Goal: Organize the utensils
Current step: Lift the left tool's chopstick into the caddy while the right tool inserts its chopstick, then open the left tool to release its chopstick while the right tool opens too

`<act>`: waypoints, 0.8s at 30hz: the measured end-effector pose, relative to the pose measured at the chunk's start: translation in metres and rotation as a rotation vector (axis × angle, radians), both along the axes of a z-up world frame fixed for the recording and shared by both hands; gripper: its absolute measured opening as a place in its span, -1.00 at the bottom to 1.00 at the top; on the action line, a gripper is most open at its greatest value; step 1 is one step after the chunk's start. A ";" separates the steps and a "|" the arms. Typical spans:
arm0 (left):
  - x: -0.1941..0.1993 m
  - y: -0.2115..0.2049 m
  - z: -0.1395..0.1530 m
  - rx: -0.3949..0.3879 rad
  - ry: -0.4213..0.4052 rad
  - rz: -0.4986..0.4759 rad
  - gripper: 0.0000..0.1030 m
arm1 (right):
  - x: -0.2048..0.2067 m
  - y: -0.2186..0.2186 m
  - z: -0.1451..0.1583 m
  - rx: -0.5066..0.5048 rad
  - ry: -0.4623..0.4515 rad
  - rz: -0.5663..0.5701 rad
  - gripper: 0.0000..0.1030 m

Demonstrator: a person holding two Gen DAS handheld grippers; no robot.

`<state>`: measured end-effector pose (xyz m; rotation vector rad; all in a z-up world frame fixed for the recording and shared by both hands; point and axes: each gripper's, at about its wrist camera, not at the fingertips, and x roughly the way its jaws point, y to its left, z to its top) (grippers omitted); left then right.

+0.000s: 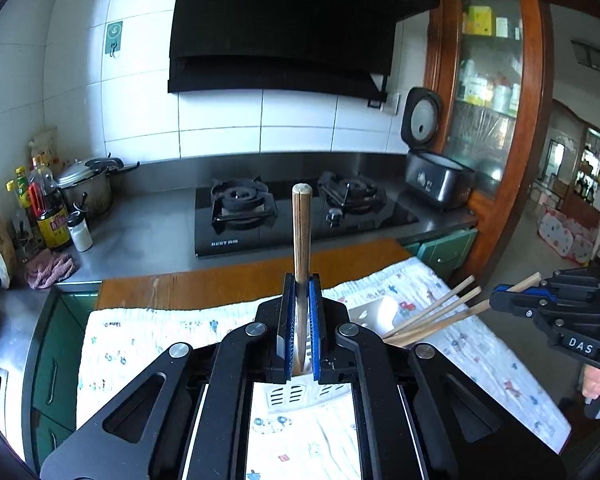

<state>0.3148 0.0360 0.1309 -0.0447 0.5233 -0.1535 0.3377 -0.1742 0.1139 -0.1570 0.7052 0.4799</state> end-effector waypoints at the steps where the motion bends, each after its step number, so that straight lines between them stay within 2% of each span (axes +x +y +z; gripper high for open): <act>1: 0.003 0.000 -0.003 0.002 0.011 -0.001 -0.89 | 0.002 0.001 -0.002 0.004 0.007 0.001 -0.87; 10: 0.012 0.001 -0.020 0.026 0.047 0.000 -0.89 | 0.013 0.012 -0.022 -0.008 0.049 0.010 -0.87; 19: 0.012 0.008 -0.024 0.007 0.063 0.009 -0.86 | 0.015 0.013 -0.024 0.000 0.044 0.005 -0.83; 24: 0.002 0.007 -0.018 0.008 0.043 0.005 -0.54 | 0.008 0.011 -0.017 -0.005 0.009 -0.009 -0.68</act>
